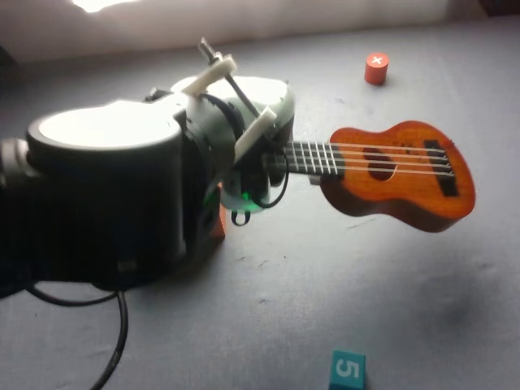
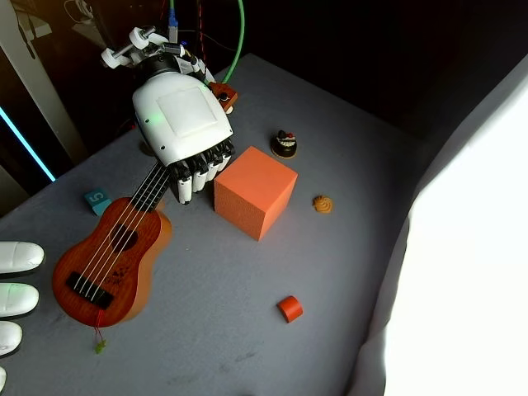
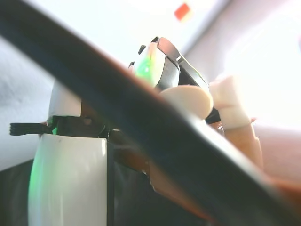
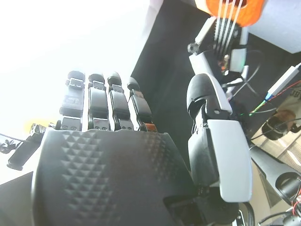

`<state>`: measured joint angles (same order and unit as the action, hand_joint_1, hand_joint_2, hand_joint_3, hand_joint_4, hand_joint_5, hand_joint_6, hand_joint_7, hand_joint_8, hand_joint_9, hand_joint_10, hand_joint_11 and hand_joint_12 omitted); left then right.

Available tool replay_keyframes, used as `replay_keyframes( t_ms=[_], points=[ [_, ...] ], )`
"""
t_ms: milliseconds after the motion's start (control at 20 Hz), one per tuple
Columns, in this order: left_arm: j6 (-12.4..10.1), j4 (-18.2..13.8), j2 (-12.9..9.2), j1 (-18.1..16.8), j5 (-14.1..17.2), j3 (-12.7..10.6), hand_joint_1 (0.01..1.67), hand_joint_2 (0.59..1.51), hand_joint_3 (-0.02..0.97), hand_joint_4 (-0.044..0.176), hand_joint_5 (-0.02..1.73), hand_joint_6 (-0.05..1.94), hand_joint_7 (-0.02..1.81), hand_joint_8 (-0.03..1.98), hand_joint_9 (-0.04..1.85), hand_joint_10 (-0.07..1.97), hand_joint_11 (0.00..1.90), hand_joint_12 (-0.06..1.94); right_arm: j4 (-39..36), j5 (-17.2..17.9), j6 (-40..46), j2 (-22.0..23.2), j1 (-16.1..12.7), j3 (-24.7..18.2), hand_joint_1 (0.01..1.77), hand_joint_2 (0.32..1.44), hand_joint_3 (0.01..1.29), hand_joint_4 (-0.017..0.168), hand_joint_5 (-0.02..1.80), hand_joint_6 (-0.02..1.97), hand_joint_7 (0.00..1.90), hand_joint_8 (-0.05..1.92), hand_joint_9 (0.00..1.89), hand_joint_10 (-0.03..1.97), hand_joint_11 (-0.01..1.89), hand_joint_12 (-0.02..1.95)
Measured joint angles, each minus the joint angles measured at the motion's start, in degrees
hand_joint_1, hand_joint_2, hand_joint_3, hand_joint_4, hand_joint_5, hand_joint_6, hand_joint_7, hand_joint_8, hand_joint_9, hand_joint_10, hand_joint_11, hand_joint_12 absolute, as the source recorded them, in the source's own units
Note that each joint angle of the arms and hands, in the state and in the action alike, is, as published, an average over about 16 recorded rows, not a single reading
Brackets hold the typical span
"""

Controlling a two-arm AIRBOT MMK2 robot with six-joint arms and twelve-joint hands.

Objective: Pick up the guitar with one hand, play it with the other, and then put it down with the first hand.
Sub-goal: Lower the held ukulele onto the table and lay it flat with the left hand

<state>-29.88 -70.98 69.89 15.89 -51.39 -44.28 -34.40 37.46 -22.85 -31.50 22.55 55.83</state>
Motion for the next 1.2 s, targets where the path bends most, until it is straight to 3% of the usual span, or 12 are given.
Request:
replay_keyframes(
  t_ms=[150, 350, 600, 750, 1200],
  points=[
    [-3.9, -3.3, 0.4, 2.7, -1.0, 0.4, 1.43, 1.099, -0.014, -0.001, 1.12, 1.87, 1.25, 1.96, 1.36, 1.92, 1.43, 1.92, 0.1, -0.3, -0.2, -0.1, -0.1, -0.2, 0.39, 1.28, 0.02, 0.005, 0.02, 0.00, 0.02, 0.02, 0.02, 0.00, 0.02, 0.01],
    [-7.3, -6.3, 1.5, 5.7, -2.2, 0.4, 1.43, 1.099, -0.014, -0.001, 1.13, 1.87, 1.25, 1.96, 1.37, 1.92, 1.43, 1.92, 0.0, -0.4, -0.3, -0.1, -0.2, -0.4, 0.39, 1.28, 0.02, 0.005, 0.02, 0.00, 0.02, 0.02, 0.02, 0.00, 0.02, 0.01],
    [-10.1, -9.0, 3.3, 8.8, -3.1, 0.0, 1.42, 1.100, -0.014, -0.001, 1.13, 1.87, 1.25, 1.96, 1.36, 1.92, 1.43, 1.92, -0.4, -0.2, -0.3, -0.1, -0.3, -0.7, 0.38, 1.28, 0.02, 0.005, 0.02, 0.00, 0.02, 0.02, 0.02, 0.00, 0.02, 0.01],
    [-11.4, -10.4, 4.4, 10.4, -3.7, -0.4, 1.38, 1.103, -0.012, 0.000, 1.09, 1.73, 1.26, 1.95, 1.37, 1.92, 1.43, 1.92, -0.6, -0.1, -0.3, 0.0, -0.3, -0.9, 0.38, 1.28, 0.02, 0.005, 0.02, 0.00, 0.02, 0.02, 0.02, 0.00, 0.02, 0.01],
    [-16.4, -14.4, 7.0, 14.5, -4.4, -2.1, 1.10, 1.072, -0.003, -0.001, 1.03, 1.67, 1.22, 1.92, 1.31, 1.92, 1.38, 1.92, -1.0, 0.4, -0.3, 0.0, -0.3, -1.3, 0.37, 1.28, 0.02, 0.005, 0.02, 0.00, 0.02, 0.02, 0.02, 0.00, 0.02, 0.01]
  ],
)
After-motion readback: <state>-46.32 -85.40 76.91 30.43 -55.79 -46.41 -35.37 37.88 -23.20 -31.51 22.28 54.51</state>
